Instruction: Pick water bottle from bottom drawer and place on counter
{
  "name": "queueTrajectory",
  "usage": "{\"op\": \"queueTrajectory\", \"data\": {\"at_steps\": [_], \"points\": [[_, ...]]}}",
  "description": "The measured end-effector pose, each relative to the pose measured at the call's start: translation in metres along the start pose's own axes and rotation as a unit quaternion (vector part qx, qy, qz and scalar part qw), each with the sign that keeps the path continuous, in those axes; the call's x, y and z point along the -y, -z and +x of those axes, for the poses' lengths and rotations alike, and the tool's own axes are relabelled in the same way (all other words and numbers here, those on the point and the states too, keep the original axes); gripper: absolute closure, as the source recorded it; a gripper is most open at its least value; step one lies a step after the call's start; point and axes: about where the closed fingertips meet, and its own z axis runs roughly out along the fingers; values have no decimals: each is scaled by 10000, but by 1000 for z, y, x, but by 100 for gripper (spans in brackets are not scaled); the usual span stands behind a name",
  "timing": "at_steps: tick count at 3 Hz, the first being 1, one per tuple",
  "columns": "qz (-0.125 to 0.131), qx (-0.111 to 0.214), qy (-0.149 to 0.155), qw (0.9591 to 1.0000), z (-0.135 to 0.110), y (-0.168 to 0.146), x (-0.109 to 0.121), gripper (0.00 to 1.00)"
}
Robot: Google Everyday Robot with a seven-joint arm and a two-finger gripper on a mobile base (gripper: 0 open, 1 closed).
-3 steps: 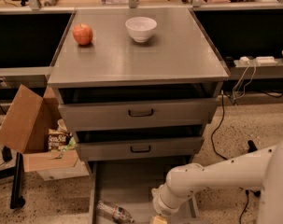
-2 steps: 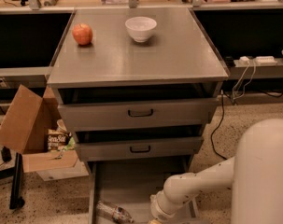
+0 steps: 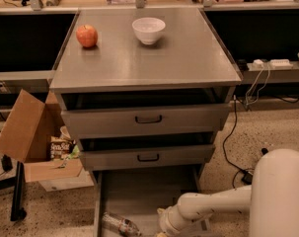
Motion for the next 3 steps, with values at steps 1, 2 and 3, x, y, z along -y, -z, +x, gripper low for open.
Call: {"op": "queueTrajectory", "data": {"at_steps": [1, 2, 3], "points": [[-12, -5, 8, 10000, -1, -1, -1, 0], [108, 167, 67, 9998, -13, -13, 15, 0], [258, 484, 185, 9983, -33, -22, 36, 0]]}}
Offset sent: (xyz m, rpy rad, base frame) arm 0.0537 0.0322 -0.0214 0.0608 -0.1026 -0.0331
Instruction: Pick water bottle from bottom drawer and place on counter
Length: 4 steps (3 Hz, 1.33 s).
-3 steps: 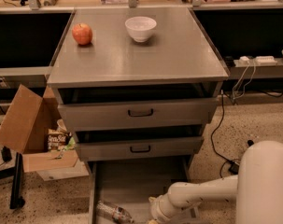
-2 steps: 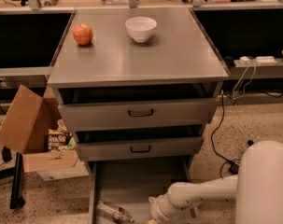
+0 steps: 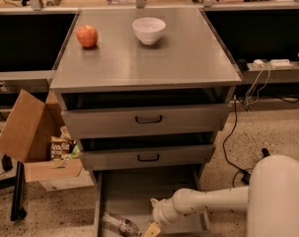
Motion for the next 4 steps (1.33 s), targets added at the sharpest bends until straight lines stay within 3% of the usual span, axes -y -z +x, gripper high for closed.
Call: {"op": "queueTrajectory", "data": {"at_steps": [2, 4], "points": [[34, 295, -46, 9995, -27, -47, 24, 0], [253, 319, -370, 9985, -36, -95, 43, 0]]}}
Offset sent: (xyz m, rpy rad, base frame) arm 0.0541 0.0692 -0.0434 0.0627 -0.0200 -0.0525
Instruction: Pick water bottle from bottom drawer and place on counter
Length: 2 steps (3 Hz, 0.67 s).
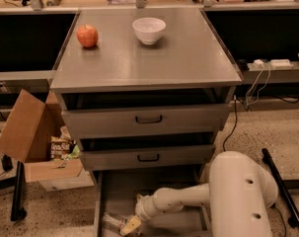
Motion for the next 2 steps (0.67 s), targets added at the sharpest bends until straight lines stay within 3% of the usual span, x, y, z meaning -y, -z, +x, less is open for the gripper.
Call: {"op": "queueTrajectory", "data": {"at_steps": [2], "points": [[112, -182, -195, 9996, 2, -51, 12, 0]]}}
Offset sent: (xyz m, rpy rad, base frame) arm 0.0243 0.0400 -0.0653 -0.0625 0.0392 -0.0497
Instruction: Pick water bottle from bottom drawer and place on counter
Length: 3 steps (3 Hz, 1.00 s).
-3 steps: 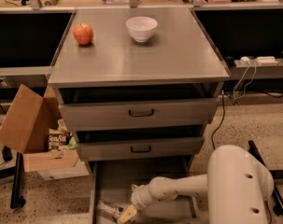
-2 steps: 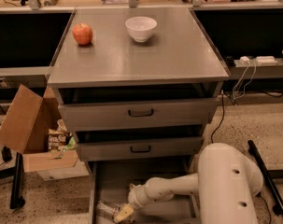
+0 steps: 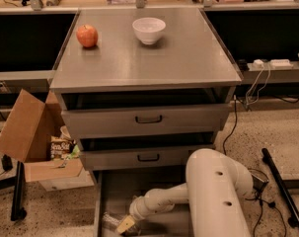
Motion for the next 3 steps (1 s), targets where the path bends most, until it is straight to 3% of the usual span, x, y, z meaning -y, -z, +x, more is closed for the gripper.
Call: {"op": "queueTrajectory", "data": {"at_steps": [2, 3], "points": [[-79, -198, -157, 9996, 9, -39, -2, 0], [-89, -247, -225, 9994, 13, -51, -3, 15]]}}
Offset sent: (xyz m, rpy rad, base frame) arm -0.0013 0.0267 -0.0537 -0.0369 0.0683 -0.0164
